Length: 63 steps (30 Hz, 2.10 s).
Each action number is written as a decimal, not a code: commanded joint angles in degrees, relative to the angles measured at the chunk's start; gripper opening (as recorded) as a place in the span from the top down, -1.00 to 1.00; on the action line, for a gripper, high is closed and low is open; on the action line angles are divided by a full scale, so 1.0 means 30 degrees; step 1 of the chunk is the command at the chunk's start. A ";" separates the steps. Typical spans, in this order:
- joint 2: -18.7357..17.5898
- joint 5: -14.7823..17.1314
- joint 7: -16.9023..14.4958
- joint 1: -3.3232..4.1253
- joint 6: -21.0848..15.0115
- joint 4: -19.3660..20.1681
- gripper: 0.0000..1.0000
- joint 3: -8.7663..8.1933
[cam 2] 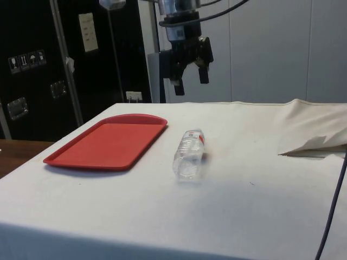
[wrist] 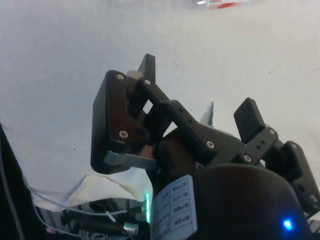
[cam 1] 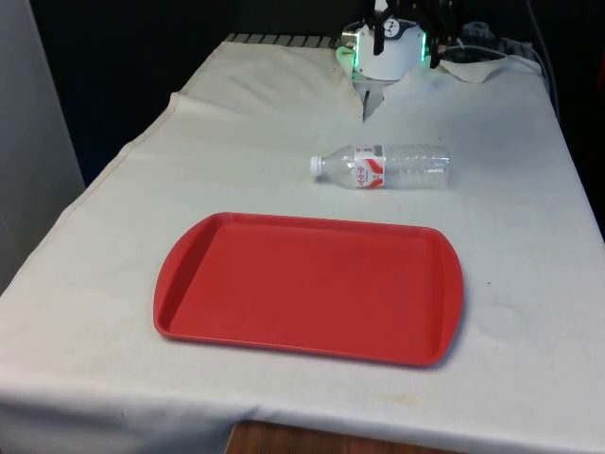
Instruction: Place the bottle upright on the tray.
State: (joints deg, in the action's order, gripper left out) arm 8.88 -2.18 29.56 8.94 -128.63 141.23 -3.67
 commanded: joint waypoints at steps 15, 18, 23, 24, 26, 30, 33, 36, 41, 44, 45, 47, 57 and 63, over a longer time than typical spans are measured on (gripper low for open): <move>-0.0554 0.1031 0.0611 -0.0153 -0.0306 0.0095 -1.00 -0.0038; -0.0707 0.1451 0.0649 -0.0210 -0.0382 0.0115 -1.00 -0.0038; -0.0917 0.1967 0.0630 -0.0248 -0.0497 0.0134 -1.00 -0.0038; -0.0955 0.2101 0.0630 -0.0267 -0.0535 0.0134 -1.00 -0.0038; -0.1108 0.2483 0.0611 -0.0286 -0.0592 0.0153 -1.00 -0.0038; -0.1299 0.2979 0.0592 -0.0325 -0.0649 0.0134 -1.00 -0.0038; -0.1375 0.3228 0.0592 -0.0344 -0.0688 0.0134 -1.00 -0.0019; -0.1509 0.3571 0.0592 -0.0363 -0.0707 0.0134 -1.00 -0.0019; -0.1738 0.4278 0.0630 -0.0420 -0.0745 0.0115 -1.00 -0.0019; -0.1833 0.4622 0.0649 -0.0439 -0.0764 0.0115 -1.00 -0.0019; -0.1872 0.4736 0.0649 -0.0458 -0.0764 0.0115 -1.00 -0.0019; -0.1929 0.4927 0.0649 -0.0458 -0.0783 0.0115 -1.00 -0.0019; -0.2158 0.5749 0.0802 -0.0554 -0.0783 0.0095 -1.00 -0.0115; -0.2292 0.6035 0.1070 -0.0592 -0.0764 0.0095 -1.00 -0.0210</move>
State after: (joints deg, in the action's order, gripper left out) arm 2.12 15.30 32.72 7.16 -130.29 141.35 -4.24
